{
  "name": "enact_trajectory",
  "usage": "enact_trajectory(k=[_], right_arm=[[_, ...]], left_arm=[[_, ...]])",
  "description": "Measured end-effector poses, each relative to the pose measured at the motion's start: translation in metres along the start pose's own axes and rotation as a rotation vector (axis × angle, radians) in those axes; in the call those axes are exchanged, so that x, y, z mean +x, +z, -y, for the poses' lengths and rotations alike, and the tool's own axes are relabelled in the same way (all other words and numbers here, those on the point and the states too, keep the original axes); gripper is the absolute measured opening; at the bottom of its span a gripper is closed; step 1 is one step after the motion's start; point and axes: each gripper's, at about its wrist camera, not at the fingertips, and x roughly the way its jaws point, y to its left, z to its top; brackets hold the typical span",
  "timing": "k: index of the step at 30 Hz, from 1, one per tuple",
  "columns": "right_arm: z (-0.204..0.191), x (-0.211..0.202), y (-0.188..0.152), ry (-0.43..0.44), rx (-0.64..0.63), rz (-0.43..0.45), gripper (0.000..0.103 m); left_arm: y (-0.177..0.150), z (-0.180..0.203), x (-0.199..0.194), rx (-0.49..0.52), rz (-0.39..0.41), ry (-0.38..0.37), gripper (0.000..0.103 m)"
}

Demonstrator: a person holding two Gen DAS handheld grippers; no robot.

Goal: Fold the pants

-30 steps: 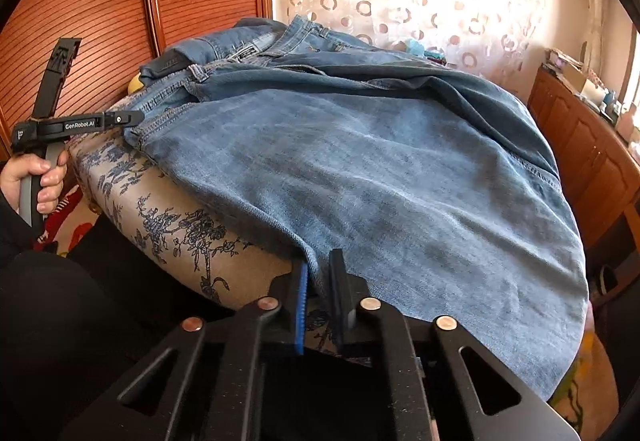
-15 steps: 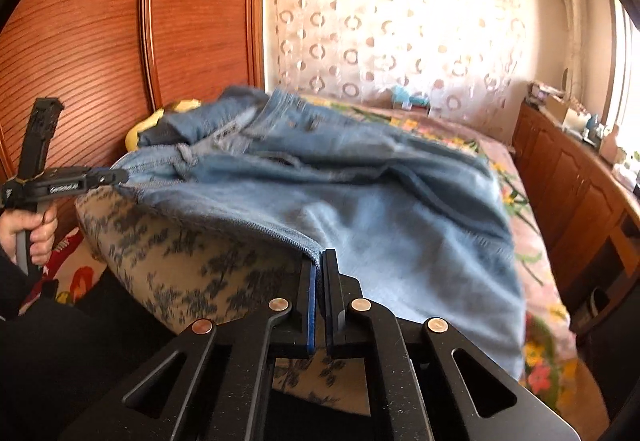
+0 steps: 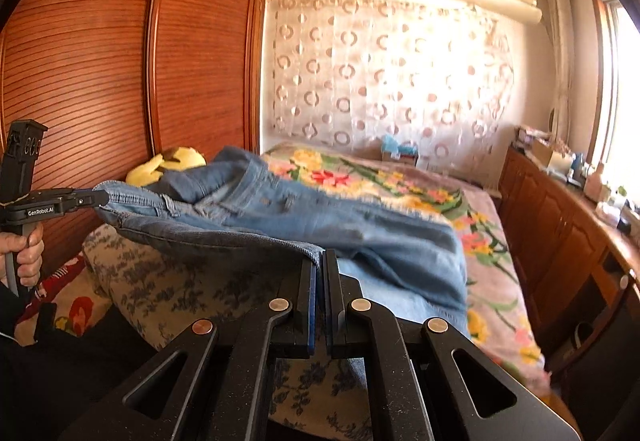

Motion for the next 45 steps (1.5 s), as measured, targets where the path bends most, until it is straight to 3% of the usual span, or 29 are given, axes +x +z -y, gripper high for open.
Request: enact_trajectory(k=[9,14,24,37,45], right_arm=[[-0.008,-0.033,0.017,-0.005,-0.033,0.098,0.003],[-0.006,-0.029,0.011,-0.008,-0.039,0.126,0.002],[0.003,0.036,-0.014,-0.051,-0.049,0.054,0.003],[0.006,0.115,0.046,-0.150,-0.135,0.030,0.003],[0.016,0.205,0.057,-0.170,-0.140,-0.054,0.003]], left_arm=[[0.019,0.009,-0.036,0.032,0.107,-0.019,0.020],[0.026,0.010,-0.037,0.060,0.127,-0.018,0.020],[0.023,-0.002,0.018,0.041,0.052,-0.008,0.019],[0.069,-0.006,0.074,0.073,0.048,0.048,0.020],[0.083,-0.026,0.136,0.068,-0.042,0.110,0.020]])
